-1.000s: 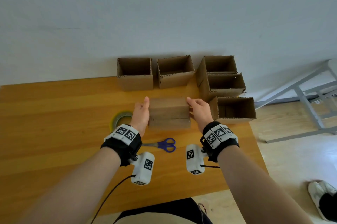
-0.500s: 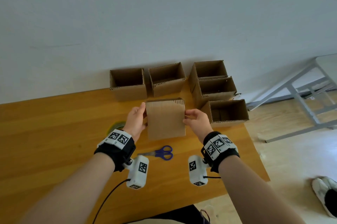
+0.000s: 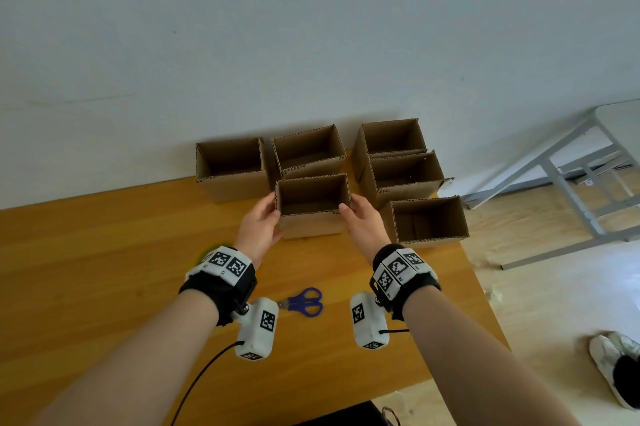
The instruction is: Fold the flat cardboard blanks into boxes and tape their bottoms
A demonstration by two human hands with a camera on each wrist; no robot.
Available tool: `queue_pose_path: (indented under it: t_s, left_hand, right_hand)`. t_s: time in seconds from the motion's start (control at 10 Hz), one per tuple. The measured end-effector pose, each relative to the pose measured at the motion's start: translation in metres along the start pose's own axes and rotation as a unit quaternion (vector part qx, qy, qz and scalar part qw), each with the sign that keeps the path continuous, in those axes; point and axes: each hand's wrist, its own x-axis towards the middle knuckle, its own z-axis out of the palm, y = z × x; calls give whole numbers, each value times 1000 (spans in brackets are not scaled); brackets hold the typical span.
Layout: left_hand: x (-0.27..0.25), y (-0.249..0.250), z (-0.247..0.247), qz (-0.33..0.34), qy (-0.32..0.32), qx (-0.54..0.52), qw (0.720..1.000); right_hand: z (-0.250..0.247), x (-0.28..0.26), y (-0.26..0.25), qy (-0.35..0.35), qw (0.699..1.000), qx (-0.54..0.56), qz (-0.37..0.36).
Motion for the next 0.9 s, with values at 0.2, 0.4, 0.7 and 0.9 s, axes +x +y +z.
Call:
queue_pose_path:
  t_s: [0.2,0.4,0.7,0.9]
  left_hand:
    - [11,-2,7,12,0,86,996]
    - [12,-2,12,21,-16,135,991]
    - [7,14,14,37,19,175,984]
    - [-4,29,6,68,8,287,956]
  right_hand:
    - [6,6,-2,-12,999,-30,-6]
    - [0,9,-5,-13,999,-44,-3]
    - [-9,-1,-8,-28,994,-101,-13]
    - [-14,-11,-25,-2,971,-215,-102]
